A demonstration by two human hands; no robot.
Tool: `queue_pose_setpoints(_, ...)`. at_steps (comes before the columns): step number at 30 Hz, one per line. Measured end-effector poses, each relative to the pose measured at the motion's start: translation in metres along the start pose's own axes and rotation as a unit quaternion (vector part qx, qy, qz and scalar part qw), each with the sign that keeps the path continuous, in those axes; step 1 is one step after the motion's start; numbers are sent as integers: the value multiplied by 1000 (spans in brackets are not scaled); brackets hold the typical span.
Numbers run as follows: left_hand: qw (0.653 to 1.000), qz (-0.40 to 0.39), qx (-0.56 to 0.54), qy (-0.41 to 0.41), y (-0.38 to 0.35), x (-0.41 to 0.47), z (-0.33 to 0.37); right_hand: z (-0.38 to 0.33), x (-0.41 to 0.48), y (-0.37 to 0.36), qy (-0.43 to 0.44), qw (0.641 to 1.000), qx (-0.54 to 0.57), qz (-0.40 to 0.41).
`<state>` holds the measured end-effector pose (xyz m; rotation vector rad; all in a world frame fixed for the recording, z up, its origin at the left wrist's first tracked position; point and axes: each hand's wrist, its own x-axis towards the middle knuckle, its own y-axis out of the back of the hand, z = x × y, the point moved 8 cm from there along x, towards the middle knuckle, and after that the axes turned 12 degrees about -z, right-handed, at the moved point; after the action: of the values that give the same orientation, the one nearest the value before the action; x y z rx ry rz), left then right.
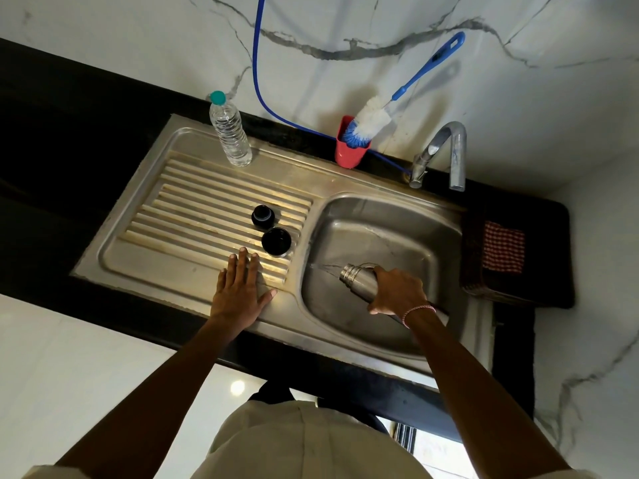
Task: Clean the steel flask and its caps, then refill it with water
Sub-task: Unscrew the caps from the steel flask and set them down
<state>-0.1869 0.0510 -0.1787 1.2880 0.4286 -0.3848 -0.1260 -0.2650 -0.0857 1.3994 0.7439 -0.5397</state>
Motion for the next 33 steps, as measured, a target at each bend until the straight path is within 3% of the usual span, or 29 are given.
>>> queue_pose_setpoints(14,1000,9,-11,-2,-1,1,-1,-18,10,41,13,993,-118,-4)
queue_pose_setpoints(25,1000,9,-15,3,0,1,-1,-53,9,86,-9,945,-327,-4)
queue_pose_setpoints(33,1000,12,-24,0,-1,1,-2,-69,5,108,-34,942,-334,-12)
